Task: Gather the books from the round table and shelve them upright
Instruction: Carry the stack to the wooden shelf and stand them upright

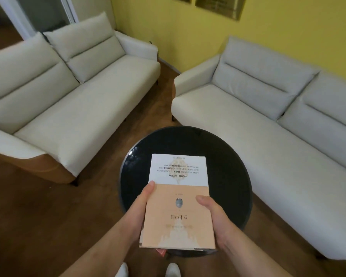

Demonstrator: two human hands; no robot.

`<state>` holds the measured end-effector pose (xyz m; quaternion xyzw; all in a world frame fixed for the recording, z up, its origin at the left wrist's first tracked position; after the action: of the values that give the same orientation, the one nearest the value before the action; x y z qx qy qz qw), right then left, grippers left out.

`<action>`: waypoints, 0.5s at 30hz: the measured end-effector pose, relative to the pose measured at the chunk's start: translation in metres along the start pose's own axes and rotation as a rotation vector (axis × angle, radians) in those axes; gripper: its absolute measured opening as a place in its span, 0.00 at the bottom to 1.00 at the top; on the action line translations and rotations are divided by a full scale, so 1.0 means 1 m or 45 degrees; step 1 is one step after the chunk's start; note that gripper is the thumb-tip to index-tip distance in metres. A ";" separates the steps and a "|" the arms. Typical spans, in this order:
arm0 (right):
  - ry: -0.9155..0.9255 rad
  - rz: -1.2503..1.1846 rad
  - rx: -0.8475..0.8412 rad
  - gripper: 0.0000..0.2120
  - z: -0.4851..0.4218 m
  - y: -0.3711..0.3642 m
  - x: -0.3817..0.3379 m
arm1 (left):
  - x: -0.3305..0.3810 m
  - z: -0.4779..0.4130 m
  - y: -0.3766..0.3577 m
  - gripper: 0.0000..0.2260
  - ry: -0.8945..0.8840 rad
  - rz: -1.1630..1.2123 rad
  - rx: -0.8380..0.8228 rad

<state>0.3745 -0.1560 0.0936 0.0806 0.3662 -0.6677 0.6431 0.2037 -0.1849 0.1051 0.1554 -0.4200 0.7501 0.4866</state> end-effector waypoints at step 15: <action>-0.156 0.574 -0.490 0.28 -0.026 -0.203 0.051 | 0.000 0.146 0.183 0.28 -0.254 0.151 0.537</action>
<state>0.1706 -0.2011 0.1236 -0.0040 0.4194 -0.4300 0.7995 0.0200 -0.3308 0.1052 0.3019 -0.3084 0.8294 0.3547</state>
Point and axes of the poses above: each hand's wrist, its own z-axis away from the middle knuckle, its own y-axis out of the back of the hand, x = y × z, the point moved 6 cm from there along -z, towards the middle knuckle, and after that the axes turned 3 degrees about -z, right-handed, at the moved point
